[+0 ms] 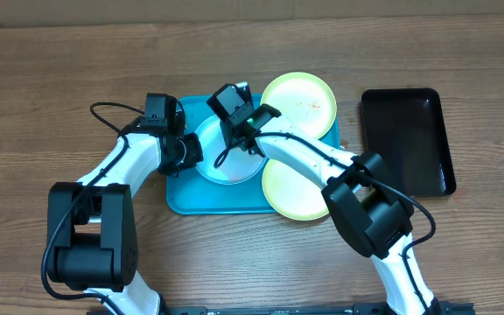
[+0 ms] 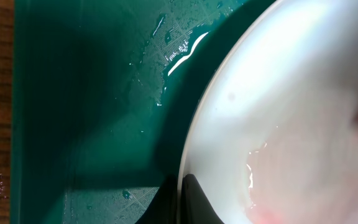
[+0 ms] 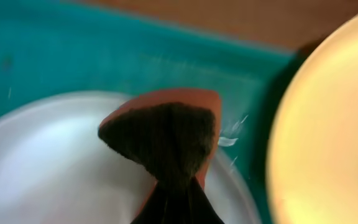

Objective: Clean dirty plates on tray and stack at the side
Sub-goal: 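Scrub the blue plate with the sponge while the left gripper holds it, then lift the blue plate off the tray with the left gripper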

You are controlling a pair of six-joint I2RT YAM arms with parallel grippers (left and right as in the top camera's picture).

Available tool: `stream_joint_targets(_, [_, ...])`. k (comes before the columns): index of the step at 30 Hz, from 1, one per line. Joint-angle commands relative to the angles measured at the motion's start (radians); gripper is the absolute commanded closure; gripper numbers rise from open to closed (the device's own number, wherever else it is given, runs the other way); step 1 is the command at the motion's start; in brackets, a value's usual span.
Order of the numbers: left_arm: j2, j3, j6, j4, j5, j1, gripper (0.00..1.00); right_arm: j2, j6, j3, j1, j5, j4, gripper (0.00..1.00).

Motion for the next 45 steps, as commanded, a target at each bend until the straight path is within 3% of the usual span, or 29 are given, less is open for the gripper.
stream_joint_targets(1, [0.01, -0.013, -0.002, -0.005, -0.024, -0.004, 0.96, 0.002, -0.01, 0.013, -0.009, 0.139, 0.04, 0.96])
stream_joint_targets(10, [0.01, -0.013, -0.003, -0.005, -0.022, -0.005, 0.96, -0.093, 0.014, 0.22, -0.08, -0.077, -0.195, 0.96])
stream_joint_targets(16, [0.01, -0.013, -0.002, -0.002, -0.035, -0.006, 0.96, -0.168, 0.013, 0.367, -0.204, -0.329, -0.407, 0.96])
stream_joint_targets(21, [0.037, -0.017, -0.002, 0.03, -0.061, -0.006, 0.93, -0.194, -0.012, 0.38, -0.323, -0.491, -0.543, 0.96])
stream_joint_targets(31, [0.094, -0.012, 0.008, 0.037, -0.061, -0.006, 0.96, -0.194, -0.063, 0.378, -0.362, -0.502, -0.634, 0.96])
stream_joint_targets(37, [-0.008, 0.089, 0.132, -0.077, -0.101, -0.005, 0.96, -0.194, -0.063, 0.377, -0.362, -0.502, -0.645, 0.96])
stream_joint_targets(45, [-0.187, 0.258, 0.182, -0.222, -0.191, -0.005, 0.96, -0.193, -0.063, 0.377, -0.362, -0.502, -0.656, 0.96])
